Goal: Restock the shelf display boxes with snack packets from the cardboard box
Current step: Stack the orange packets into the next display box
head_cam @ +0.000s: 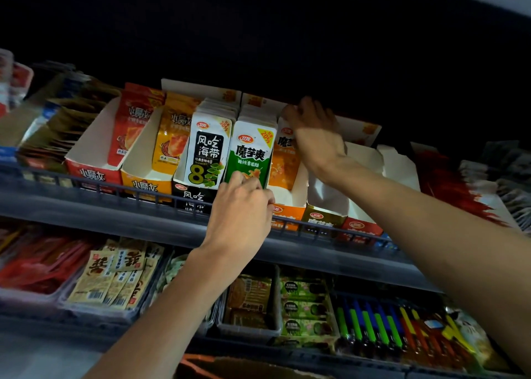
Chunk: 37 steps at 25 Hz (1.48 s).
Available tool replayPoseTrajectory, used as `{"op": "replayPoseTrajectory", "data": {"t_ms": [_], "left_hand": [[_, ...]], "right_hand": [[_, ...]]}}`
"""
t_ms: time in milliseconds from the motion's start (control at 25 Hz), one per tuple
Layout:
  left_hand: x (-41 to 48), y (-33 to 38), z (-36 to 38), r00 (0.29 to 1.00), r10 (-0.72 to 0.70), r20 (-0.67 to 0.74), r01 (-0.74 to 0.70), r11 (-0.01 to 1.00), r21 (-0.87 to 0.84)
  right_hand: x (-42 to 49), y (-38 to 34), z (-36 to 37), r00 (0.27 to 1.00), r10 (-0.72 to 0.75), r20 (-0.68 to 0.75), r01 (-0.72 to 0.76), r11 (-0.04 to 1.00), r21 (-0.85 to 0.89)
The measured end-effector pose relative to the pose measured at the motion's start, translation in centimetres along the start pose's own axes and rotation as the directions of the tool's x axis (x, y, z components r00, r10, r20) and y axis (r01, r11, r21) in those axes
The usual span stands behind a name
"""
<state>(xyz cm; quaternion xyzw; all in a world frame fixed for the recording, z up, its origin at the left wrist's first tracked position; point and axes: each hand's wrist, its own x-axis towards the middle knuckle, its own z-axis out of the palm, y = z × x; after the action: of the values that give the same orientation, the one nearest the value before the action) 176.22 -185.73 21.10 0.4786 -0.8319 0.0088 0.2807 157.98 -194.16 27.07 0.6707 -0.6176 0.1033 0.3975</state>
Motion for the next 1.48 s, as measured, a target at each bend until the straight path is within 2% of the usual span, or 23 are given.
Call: {"op": "replayPoseTrajectory", "data": {"t_ms": [160, 280, 400, 800, 960, 1120, 1200, 1240, 1320, 1360, 1400, 1480], "left_hand": [[-0.1, 0.0, -0.1, 1.000, -0.002, 0.003, 0.002, 1.000, -0.010], [0.0, 0.0, -0.1, 1.000, -0.006, 0.005, 0.006, 1.000, -0.011], [0.0, 0.1, -0.1, 1.000, -0.009, 0.013, 0.009, 1.000, -0.007], [-0.7, -0.1, -0.1, 0.999, 0.047, 0.024, -0.047, 0.999, -0.024], [-2.4, 0.0, -0.9, 0.999, 0.030, -0.032, -0.033, 0.995, -0.094], [-4.9, -0.3, -1.0, 0.996, 0.028, 0.082, -0.012, 0.983, -0.184], [-6.1, -0.9, -0.2, 0.977, 0.054, 0.205, -0.016, 0.983, -0.184], [-7.1, -1.3, 0.3, 0.948, 0.067, 0.312, -0.017, 0.987, -0.161], [-9.2, -2.7, 1.9, 0.827, 0.059, 0.559, -0.011, 0.996, -0.090], [-10.4, -3.6, 2.8, 0.756, 0.036, 0.653, -0.001, 0.999, -0.054], [-11.9, -4.6, 3.7, 0.687, 0.013, 0.727, 0.007, 1.000, -0.024], [-15.0, -6.3, 5.4, 0.558, -0.027, 0.830, 0.006, 1.000, 0.028]], "right_hand": [[-0.3, -0.7, -0.3, 0.991, 0.033, 0.132, -0.043, 0.996, 0.077], [-0.1, -0.9, -0.3, 0.982, 0.069, 0.178, -0.091, 0.988, 0.122], [0.2, -1.0, -0.5, 0.976, 0.064, 0.206, -0.085, 0.992, 0.096], [-1.3, -1.2, -1.9, 0.979, 0.096, 0.179, -0.126, 0.978, 0.166], [-3.8, -1.0, -3.7, 0.989, 0.105, 0.102, -0.134, 0.932, 0.336], [-9.3, -1.5, -6.6, 0.985, -0.013, 0.172, -0.098, 0.780, 0.618], [-12.8, -2.6, -8.3, 0.973, -0.102, 0.207, -0.075, 0.708, 0.702], [-15.0, -3.4, -8.6, 0.963, -0.144, 0.229, -0.077, 0.665, 0.743], [-19.6, -5.3, -8.3, 0.920, -0.242, 0.310, -0.111, 0.596, 0.795], [-21.9, -6.4, -7.8, 0.865, -0.311, 0.393, -0.157, 0.577, 0.802], [-24.2, -7.7, -6.9, 0.772, -0.391, 0.501, -0.216, 0.580, 0.785], [-28.7, -10.6, -4.6, 0.490, -0.542, 0.683, -0.302, 0.630, 0.716]]}}
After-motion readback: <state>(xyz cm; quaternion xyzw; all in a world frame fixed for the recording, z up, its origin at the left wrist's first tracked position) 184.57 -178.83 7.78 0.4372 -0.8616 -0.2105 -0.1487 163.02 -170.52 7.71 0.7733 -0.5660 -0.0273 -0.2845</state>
